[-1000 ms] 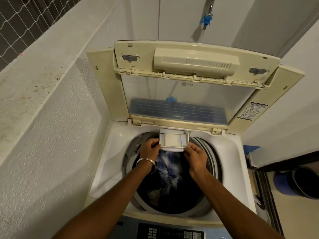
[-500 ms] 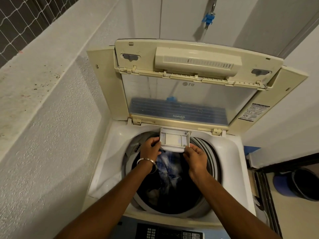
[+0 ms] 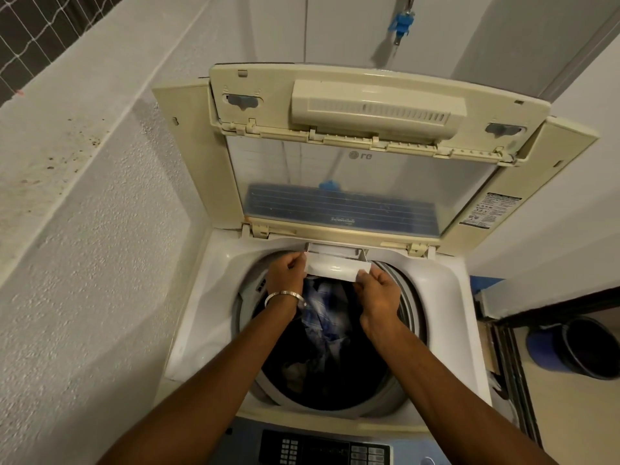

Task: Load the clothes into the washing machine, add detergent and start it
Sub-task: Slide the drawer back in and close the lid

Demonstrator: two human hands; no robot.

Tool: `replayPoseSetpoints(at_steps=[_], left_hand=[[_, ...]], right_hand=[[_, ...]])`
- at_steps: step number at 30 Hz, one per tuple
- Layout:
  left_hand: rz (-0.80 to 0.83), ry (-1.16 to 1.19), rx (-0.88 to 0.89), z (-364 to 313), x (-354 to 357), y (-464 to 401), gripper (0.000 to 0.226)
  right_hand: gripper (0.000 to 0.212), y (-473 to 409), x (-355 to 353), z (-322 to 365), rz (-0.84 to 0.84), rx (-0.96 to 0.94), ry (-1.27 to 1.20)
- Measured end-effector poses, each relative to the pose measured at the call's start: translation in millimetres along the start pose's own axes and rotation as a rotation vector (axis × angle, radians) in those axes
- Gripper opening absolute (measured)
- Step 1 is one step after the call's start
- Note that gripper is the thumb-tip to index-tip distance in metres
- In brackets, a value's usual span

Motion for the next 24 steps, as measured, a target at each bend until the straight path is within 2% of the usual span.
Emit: replayPoseSetpoints(at_steps=[5,7,10,13,17,24], left_hand=[[-0.015,0.005,0.029,0.5,1.9,2.3,0.022],[-0.015,0.058,-0.035,3.4,2.7,1.8,0.020],[-0.039,0.257,-0.227,5.8,4.3,-0.1,0.025],[-0.032,0.366,-0.309,7.9,6.0,1.9,0.016],[-0.021,0.446,-0.321,9.0,7.6,5.4,0.009],[-0.012,0.443,-0.282,17.0,4.1,7.6,0.008]], right_hand=[[0.012,-3.2,4.0,10.5,-0.017,0.062,-0.110],[0.013,-5.2,2.5,5.7,-0.003,0.050,-0.105],[0.017,-7.1,2.2,0.1,-0.002,0.036,-0.058],[0.017,-7.9,2.7,2.3,-0.024,0.032,-0.077],[0.016,-7.4,0.5,-1.0,-0.003,-0.006,-0.087],[0.009,-10.5,-4.5,-11.8,0.043,-0.045,-0.112]])
Point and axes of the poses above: each hand's wrist, its own y-axis away from the middle knuckle, its own x-axis out of the palm, z = x × y, the point moved 2 cm from there along -y, towards the middle knuckle, and after that the axes turned 12 degrees about y, right-handed, at the moved point
